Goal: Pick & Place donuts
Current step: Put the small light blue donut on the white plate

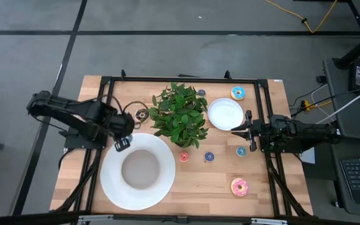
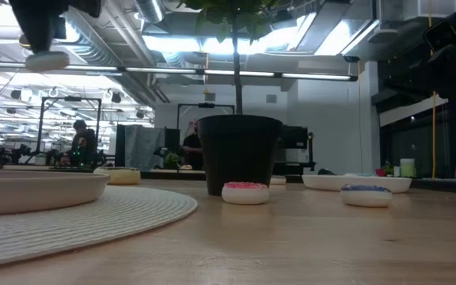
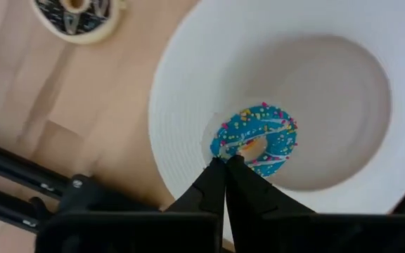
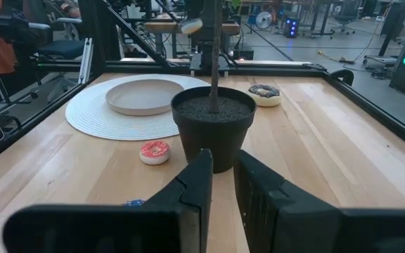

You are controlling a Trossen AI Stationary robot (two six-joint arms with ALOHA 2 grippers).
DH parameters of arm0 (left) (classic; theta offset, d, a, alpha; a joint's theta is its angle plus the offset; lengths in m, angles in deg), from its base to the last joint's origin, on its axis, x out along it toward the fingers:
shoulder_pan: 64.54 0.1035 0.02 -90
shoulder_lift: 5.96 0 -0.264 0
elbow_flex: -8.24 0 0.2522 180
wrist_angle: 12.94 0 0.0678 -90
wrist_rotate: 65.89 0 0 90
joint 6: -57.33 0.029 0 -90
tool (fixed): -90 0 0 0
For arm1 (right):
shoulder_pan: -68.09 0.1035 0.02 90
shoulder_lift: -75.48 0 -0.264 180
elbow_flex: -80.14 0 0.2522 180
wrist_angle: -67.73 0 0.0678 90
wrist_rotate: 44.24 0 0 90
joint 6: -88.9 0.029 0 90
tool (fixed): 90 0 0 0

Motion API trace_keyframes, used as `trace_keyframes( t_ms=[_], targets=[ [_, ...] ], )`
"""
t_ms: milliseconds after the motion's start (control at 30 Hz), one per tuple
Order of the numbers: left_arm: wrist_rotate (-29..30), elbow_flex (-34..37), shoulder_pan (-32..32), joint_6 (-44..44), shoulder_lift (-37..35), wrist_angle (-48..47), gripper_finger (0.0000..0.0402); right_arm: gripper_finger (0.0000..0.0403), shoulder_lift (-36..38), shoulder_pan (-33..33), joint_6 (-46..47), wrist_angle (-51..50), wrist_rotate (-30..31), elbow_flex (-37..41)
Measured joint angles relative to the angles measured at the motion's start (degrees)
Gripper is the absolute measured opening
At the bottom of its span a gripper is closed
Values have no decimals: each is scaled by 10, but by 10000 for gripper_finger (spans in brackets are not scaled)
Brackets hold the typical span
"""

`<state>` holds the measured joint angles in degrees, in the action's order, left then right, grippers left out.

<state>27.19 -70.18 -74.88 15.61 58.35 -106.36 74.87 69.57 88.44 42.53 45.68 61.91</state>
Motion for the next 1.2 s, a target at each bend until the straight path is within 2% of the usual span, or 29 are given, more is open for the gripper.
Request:
trace_keyframes(
  t_ms=[367,700,1200],
  targets=[
    [0,0,147,67,13,7,2,63,0,0,0,0,0,0],
    [-16,0,284,147,48,75,2,63,0,0,0,0,0,0],
    [-47,0,406,215,150,212,2,63,0,0,0,0,0,0]
  ],
)
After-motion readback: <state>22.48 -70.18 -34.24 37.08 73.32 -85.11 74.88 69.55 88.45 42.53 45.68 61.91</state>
